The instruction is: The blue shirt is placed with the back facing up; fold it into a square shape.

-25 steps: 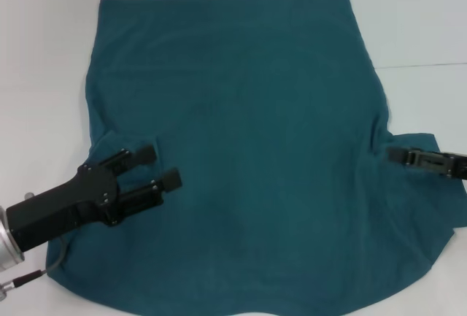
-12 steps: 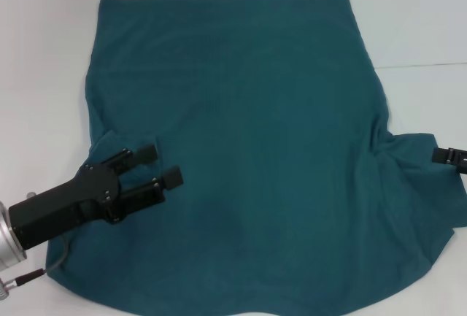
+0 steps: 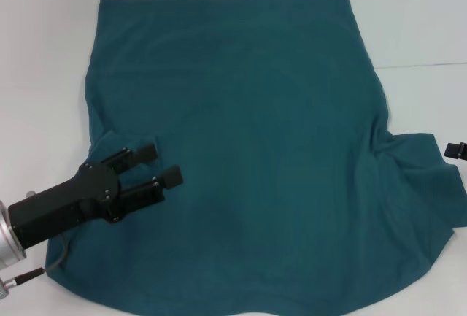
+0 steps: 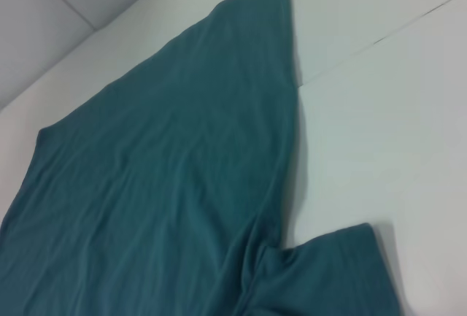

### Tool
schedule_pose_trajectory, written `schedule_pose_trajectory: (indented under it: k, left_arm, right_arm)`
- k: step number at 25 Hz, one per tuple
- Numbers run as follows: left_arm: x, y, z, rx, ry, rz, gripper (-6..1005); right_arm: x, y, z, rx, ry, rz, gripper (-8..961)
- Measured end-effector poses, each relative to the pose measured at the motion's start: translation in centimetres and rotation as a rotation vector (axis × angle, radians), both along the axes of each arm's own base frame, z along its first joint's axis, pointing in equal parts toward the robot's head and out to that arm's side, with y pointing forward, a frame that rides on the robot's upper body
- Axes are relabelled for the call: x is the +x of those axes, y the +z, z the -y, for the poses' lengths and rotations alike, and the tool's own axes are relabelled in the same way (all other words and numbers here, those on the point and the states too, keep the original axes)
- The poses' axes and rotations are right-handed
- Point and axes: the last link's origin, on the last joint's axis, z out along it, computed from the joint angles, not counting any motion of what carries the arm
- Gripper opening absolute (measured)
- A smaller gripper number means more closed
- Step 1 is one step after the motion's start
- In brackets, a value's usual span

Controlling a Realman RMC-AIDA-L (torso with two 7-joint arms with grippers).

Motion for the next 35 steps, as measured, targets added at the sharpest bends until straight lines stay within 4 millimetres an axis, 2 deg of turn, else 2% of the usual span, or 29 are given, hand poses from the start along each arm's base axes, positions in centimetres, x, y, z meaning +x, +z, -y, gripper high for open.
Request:
schedule_pose_trajectory:
  k: [16, 35]
  left_arm:
    - [0.0, 0.1, -0.1, -0.007, 0.011, 0.003, 870]
    - [-0.2, 0.3, 0.0, -0.005, 0.019, 0.0, 869]
  right_arm:
    - [-0.1, -2.4, 0.2, 0.018, -0.04, -0.055, 877]
    - [-0.4, -3.2, -0.4, 0.064, -0.063, -0.124, 876]
